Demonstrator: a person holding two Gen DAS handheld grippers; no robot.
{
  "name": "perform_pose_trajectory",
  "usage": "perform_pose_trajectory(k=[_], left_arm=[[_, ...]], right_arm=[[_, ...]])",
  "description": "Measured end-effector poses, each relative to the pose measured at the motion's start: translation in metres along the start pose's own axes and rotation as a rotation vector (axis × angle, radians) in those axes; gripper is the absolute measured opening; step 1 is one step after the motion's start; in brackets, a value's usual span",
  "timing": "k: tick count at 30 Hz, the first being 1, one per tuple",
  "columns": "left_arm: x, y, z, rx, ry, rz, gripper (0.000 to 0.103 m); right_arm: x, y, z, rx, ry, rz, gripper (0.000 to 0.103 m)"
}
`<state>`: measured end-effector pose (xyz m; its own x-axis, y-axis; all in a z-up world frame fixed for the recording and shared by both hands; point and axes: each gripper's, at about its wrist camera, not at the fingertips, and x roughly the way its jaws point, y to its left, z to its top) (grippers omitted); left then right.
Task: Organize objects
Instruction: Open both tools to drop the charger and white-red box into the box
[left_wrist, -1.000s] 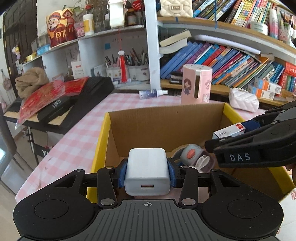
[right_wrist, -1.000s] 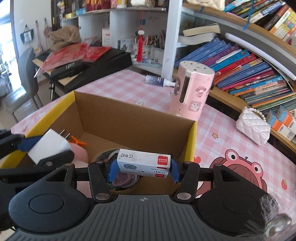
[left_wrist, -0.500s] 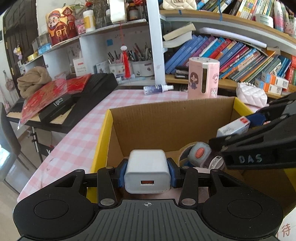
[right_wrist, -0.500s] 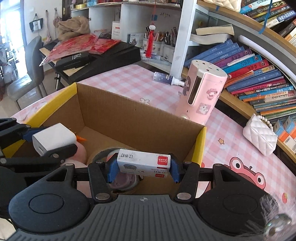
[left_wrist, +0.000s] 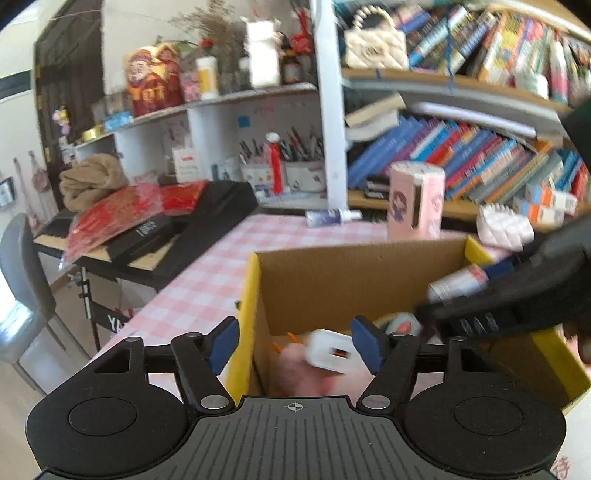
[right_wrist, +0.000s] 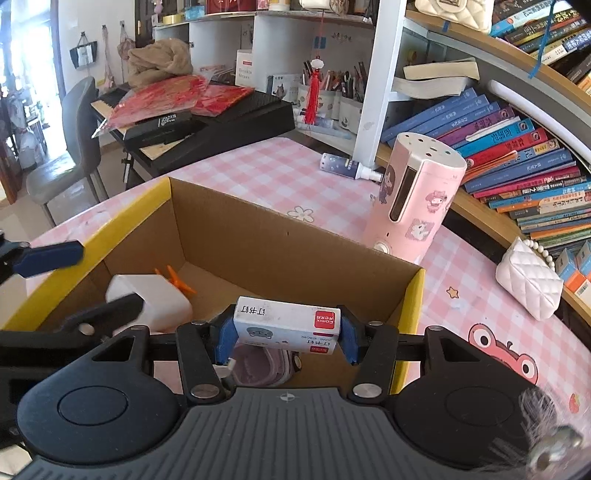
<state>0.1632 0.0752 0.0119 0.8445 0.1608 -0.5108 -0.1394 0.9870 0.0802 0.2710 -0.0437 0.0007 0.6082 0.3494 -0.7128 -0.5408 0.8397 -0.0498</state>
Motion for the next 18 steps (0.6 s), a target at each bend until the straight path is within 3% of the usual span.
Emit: perform_pose_trajectory(k=[8, 16, 18], left_arm=[[-0.006, 0.016, 0.004, -0.069, -0.031, 0.022, 0.075], [-0.012, 0.01, 0.001, -0.061, -0.032, 0.006, 0.076], [-0.014, 0.009, 0.001, -0.063, -0.036, 0.006, 0.082]], right_arm=[[0.005, 0.005, -0.026, -0.069, 0.086, 0.002, 0.052], [0.021, 0.014, -0.022, -0.136, 0.115, -0.017, 0.052], [0.023, 0.013, -0.021, -0.14, 0.121, -0.02, 0.053]])
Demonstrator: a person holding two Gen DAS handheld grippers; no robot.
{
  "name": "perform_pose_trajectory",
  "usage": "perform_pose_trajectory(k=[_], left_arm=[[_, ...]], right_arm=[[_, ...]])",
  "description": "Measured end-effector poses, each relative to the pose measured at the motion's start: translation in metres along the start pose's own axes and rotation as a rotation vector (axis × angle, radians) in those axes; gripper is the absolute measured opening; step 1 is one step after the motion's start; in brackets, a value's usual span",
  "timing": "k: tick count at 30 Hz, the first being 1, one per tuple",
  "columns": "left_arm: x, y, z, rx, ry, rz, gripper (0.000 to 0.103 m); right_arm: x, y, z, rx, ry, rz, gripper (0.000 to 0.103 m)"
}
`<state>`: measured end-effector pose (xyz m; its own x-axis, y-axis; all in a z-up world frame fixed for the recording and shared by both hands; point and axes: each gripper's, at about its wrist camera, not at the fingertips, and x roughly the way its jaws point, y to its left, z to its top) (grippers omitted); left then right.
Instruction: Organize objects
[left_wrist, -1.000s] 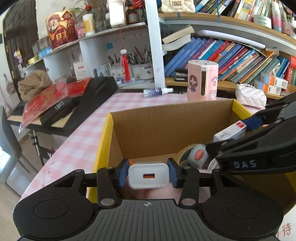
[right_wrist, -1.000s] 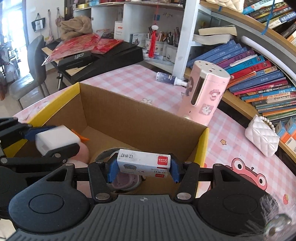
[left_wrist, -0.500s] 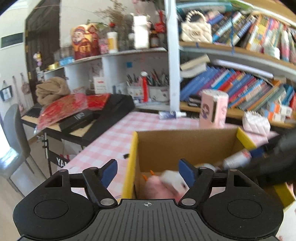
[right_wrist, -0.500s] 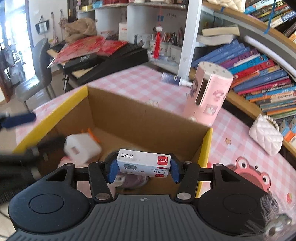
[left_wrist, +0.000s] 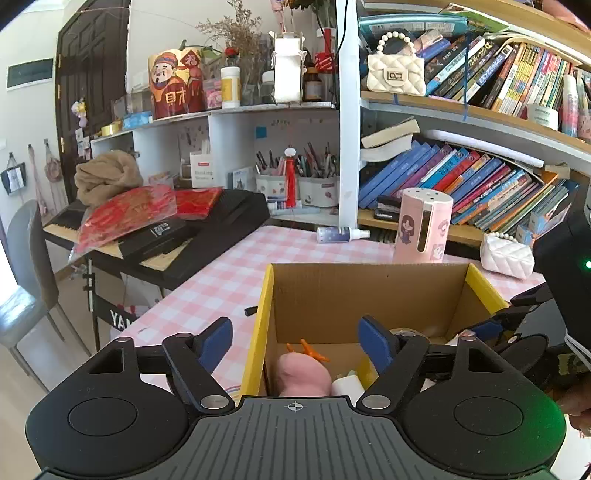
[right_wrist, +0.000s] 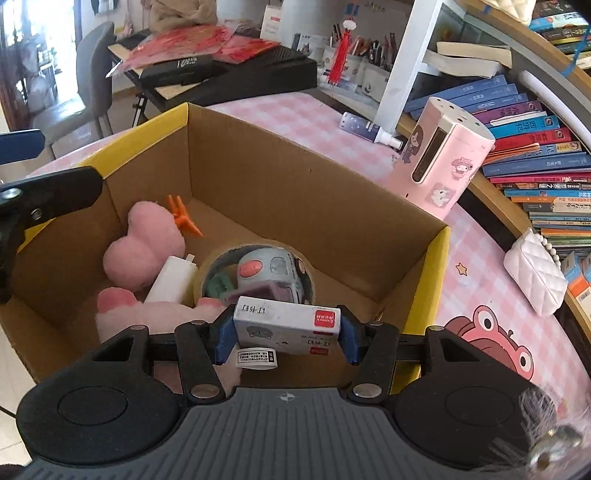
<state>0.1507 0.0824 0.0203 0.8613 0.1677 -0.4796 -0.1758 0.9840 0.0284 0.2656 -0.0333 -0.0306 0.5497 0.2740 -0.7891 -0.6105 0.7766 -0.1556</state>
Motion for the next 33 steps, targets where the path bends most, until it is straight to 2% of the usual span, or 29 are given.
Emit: perform_pose_trajectory(k=[7, 13, 21, 28, 33], left_arm=[[-0.008, 0.005, -0.002, -0.011, -0.007, 0.012, 0.087], [-0.019, 0.006, -0.005, -0.009, -0.011, 0.015, 0.092], [-0.047, 0.005, -0.009, -0.001, -0.047, 0.001, 0.099], [-0.066, 0.0, -0.024, 0.022, 0.01, 0.018, 0.102], [-0.085, -0.006, -0.046, 0.035, 0.059, -0.008, 0.103]], right_arm=[[-0.011, -0.002, -0.005, 0.037, -0.027, -0.018, 0.063], [-0.038, 0.0, -0.014, 0.093, -0.091, -0.047, 0.072], [-0.081, 0.009, -0.036, 0.226, -0.186, -0.101, 0.074], [-0.119, 0.02, -0.066, 0.4, -0.268, -0.218, 0.083], [-0.143, 0.037, -0.096, 0.505, -0.283, -0.285, 0.09]])
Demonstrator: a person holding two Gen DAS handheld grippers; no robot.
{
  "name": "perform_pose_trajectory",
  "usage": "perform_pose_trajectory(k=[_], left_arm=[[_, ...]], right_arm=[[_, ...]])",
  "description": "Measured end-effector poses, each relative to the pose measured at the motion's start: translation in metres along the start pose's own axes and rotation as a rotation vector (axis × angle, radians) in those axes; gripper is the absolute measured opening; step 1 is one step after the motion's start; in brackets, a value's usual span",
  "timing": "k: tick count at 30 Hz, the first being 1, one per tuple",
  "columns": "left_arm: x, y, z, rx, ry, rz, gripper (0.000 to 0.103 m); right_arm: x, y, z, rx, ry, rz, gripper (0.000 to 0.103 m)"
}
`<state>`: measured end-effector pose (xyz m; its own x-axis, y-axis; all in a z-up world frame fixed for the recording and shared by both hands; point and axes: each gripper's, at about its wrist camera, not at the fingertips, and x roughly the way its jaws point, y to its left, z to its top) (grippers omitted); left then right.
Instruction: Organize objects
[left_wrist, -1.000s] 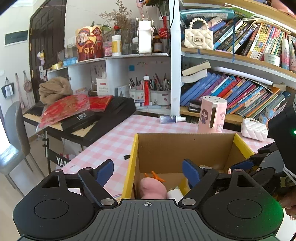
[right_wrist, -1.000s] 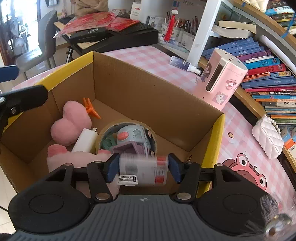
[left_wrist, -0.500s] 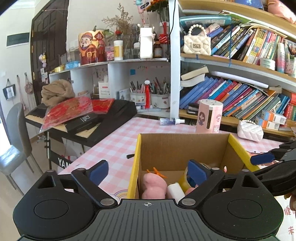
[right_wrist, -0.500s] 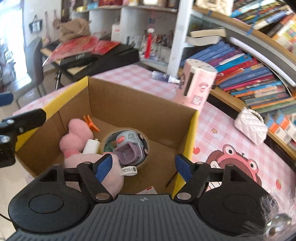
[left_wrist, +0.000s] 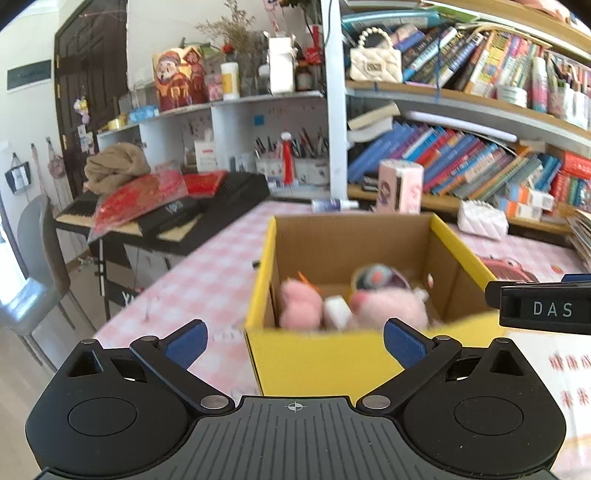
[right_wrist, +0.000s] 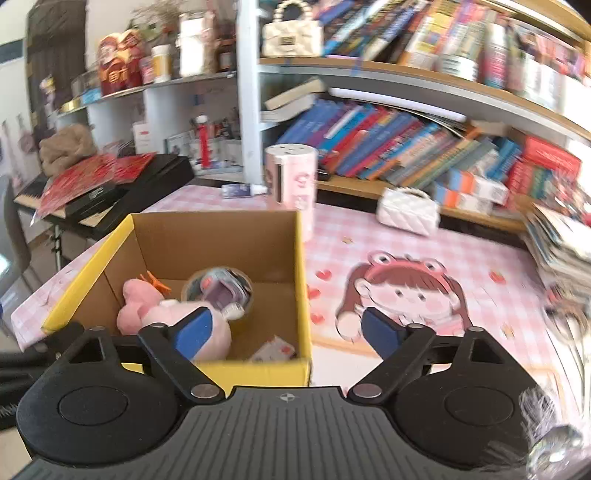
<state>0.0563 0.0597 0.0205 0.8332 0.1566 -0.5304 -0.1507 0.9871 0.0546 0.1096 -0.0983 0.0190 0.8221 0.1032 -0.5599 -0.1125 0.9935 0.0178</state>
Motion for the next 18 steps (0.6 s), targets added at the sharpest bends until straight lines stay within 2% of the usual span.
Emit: perform_pose_trajectory(k=[5, 10, 18], left_arm=[[-0.015, -0.005, -0.022, 0.012, 0.061, -0.04, 0.103], [-0.033, -0.014, -0.035, 0.052, 0.057, -0.067, 0.103], [-0.054, -0.035, -0.049, 0.096, 0.071, -0.149, 0.103]], right_arm=[[-0.028, 0.0, -0.028, 0.021, 0.007, -0.061, 0.092], [-0.053, 0.0, -0.048, 0.036, 0.002, -0.098, 0.096], [-0.081, -0.001, -0.077, 0.054, 0.015, -0.168, 0.097]])
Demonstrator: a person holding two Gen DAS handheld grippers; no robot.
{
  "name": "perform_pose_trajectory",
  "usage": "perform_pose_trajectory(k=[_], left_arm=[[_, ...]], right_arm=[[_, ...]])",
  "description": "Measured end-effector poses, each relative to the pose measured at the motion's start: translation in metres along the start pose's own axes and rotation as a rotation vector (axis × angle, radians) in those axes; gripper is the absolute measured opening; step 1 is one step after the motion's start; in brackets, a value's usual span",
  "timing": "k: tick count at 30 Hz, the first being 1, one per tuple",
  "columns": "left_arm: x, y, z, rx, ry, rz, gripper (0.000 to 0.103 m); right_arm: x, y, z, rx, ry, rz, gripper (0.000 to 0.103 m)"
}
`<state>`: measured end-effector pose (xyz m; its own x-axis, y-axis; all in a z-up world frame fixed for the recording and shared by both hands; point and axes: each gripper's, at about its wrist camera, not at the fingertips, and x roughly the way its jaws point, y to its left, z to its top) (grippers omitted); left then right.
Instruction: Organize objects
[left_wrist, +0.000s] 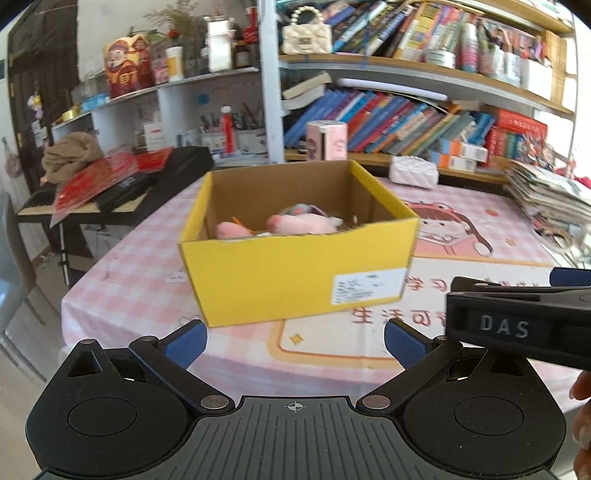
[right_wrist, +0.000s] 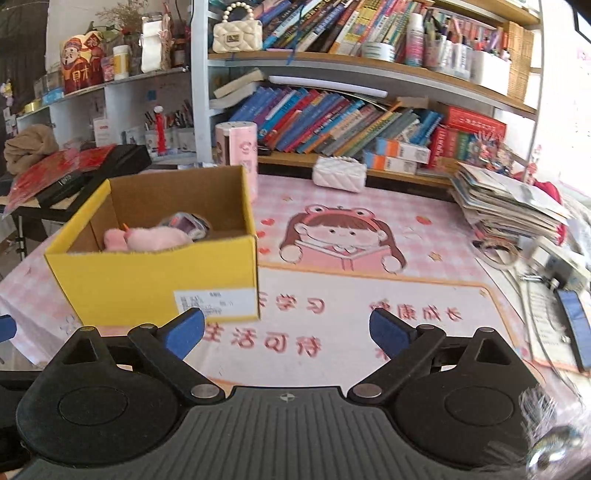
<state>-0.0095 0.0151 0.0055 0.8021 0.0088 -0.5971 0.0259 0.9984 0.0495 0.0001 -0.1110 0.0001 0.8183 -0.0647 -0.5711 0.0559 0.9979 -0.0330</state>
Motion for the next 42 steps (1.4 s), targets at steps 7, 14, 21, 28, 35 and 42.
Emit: perform_pose_trajectory(k=[7, 14, 21, 28, 35, 42], left_arm=[[-0.006, -0.016, 0.0, 0.045, -0.006, -0.037, 0.103], [-0.006, -0.024, -0.001, 0.061, 0.004, -0.039, 0.103], [-0.007, -0.025, -0.004, 0.07, 0.016, -0.018, 0.103], [-0.004, -0.023, -0.005, 0.062, 0.035, -0.012, 0.103], [-0.003, -0.023, -0.007, 0.053, 0.053, -0.011, 0.103], [-0.002, -0.028, -0.006, 0.068, 0.048, -0.026, 0.103]], right_arm=[[-0.014, -0.01, -0.009, 0.02, -0.015, -0.039, 0.098], [-0.015, -0.018, -0.012, 0.038, -0.011, -0.059, 0.099], [-0.014, -0.019, -0.013, 0.04, 0.002, -0.052, 0.099], [-0.013, -0.017, -0.015, 0.038, 0.018, -0.054, 0.099], [-0.013, -0.019, -0.017, 0.046, 0.035, -0.064, 0.1], [-0.015, -0.023, -0.018, 0.061, 0.034, -0.081, 0.101]])
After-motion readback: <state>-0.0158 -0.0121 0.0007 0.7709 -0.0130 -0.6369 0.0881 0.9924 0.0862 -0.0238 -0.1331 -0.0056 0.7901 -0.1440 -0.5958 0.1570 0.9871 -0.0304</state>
